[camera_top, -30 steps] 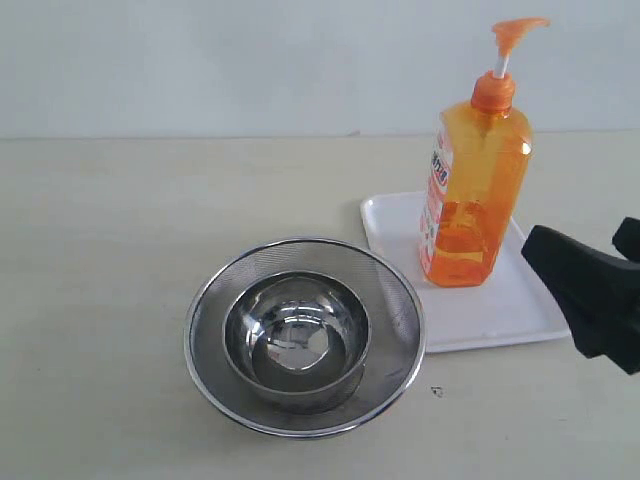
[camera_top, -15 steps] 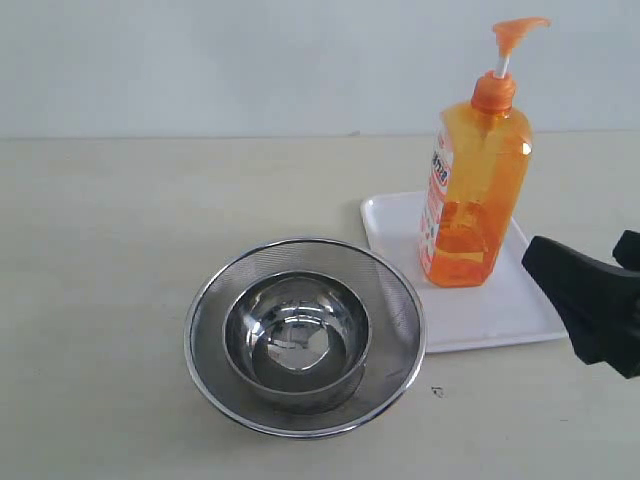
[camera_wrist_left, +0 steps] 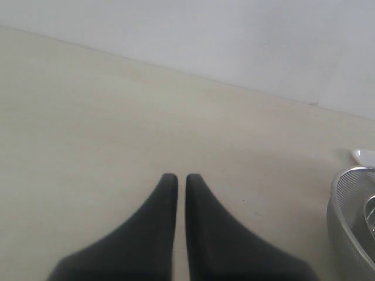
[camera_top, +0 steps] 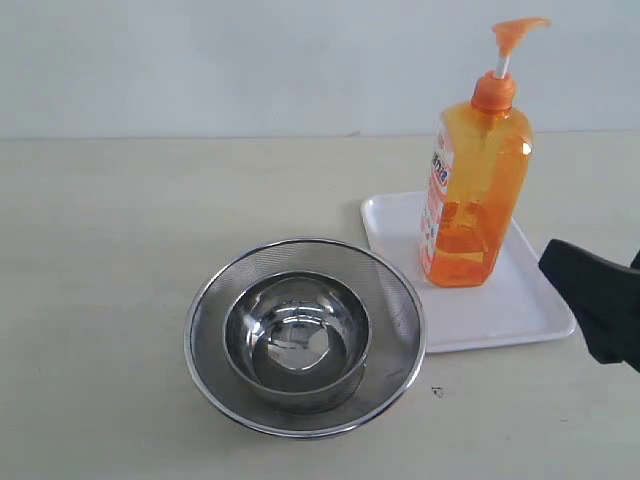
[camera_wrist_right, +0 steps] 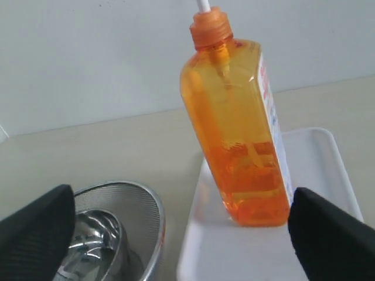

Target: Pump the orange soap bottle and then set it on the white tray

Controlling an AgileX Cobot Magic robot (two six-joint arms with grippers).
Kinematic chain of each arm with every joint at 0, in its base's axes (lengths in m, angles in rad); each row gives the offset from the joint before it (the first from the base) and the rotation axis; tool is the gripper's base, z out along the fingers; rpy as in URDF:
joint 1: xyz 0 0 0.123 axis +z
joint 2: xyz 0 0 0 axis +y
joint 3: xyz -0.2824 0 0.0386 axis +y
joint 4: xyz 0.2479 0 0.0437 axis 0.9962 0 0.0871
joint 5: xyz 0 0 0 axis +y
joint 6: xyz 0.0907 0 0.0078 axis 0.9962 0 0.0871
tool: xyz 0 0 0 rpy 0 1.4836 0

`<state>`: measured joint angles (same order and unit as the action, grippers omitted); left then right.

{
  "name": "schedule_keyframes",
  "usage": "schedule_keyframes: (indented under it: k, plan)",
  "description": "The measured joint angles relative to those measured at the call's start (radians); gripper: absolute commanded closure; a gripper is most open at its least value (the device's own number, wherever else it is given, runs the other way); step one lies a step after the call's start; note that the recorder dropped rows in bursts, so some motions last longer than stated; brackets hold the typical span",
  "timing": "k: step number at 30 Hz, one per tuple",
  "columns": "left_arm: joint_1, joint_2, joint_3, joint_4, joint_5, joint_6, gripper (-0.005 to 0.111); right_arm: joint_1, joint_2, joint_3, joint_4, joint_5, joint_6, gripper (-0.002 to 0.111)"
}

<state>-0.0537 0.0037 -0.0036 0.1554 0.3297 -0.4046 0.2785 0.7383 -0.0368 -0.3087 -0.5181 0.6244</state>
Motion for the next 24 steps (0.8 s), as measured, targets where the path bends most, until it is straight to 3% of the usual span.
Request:
schedule_keyframes:
  k: [3, 6, 11, 17, 24]
  plan:
    - [0.000, 0.000, 0.000, 0.000, 0.000, 0.000, 0.102, 0.000, -0.105, 0.000, 0.005, 0.130, 0.013, 0.021]
    - [0.000, 0.000, 0.000, 0.000, 0.000, 0.000, 0.102, 0.000, -0.231, 0.002, 0.006, 0.319, 0.042, 0.032]
    - [0.000, 0.000, 0.000, 0.000, 0.000, 0.000, 0.102, 0.000, -0.445, 0.002, 0.014, 0.572, 0.068, 0.065]
    - [0.000, 0.000, 0.000, 0.000, 0.000, 0.000, 0.102, 0.000, -0.546, 0.002, 0.037, 0.653, 0.082, 0.108]
    - [0.000, 0.000, 0.000, 0.000, 0.000, 0.000, 0.102, -0.094, -0.613, 0.002, 0.087, 0.820, 0.086, 0.108]
